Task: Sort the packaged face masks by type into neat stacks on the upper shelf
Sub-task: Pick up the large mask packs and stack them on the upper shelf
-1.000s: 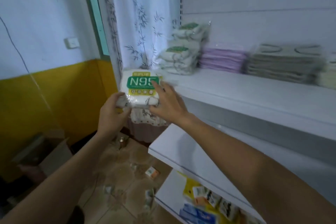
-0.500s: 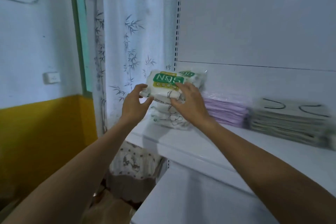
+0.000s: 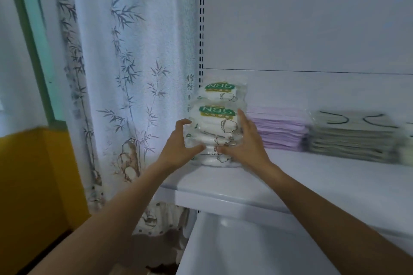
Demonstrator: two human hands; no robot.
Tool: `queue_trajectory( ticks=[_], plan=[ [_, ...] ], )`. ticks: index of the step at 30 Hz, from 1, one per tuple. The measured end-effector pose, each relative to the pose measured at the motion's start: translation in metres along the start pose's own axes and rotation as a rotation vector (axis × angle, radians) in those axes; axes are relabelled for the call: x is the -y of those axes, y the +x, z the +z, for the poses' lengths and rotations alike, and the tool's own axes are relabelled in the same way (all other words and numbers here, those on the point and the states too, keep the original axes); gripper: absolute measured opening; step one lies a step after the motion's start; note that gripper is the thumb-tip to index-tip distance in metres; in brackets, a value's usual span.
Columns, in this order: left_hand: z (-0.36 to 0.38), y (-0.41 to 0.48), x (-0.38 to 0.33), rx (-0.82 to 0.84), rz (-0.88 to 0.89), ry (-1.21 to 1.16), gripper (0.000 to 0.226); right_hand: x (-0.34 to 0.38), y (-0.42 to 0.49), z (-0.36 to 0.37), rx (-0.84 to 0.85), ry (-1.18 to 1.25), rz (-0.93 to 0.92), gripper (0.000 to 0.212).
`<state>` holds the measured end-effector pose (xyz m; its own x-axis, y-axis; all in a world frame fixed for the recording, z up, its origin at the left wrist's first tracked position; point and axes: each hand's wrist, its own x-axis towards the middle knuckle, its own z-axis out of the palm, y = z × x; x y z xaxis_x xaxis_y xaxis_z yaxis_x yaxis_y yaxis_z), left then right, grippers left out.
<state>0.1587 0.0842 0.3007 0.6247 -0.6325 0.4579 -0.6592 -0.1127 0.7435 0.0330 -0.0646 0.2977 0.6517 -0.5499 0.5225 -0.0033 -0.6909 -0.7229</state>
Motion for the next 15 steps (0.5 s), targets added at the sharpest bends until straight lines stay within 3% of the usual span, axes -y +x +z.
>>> queue_trajectory(
  ticks=[4, 7, 10, 15],
  plan=[
    [0.001, 0.001, -0.006, -0.033, -0.127, -0.210, 0.069, 0.008, -0.015, 0.008, -0.089, 0.096, 0.098, 0.109],
    [0.006, 0.001, -0.006, 0.052, -0.152, -0.218, 0.061, 0.017, -0.018, 0.020, -0.066, 0.137, 0.142, 0.096],
    [-0.007, 0.003, -0.002, 0.081, -0.127, -0.185, 0.053, 0.024, -0.017, 0.020, -0.069, 0.107, 0.201, 0.097],
    [-0.034, 0.026, 0.002, -0.007, -0.064, -0.091, 0.049, 0.034, -0.019, 0.001, -0.158, 0.081, 0.201, 0.084]
  ],
)
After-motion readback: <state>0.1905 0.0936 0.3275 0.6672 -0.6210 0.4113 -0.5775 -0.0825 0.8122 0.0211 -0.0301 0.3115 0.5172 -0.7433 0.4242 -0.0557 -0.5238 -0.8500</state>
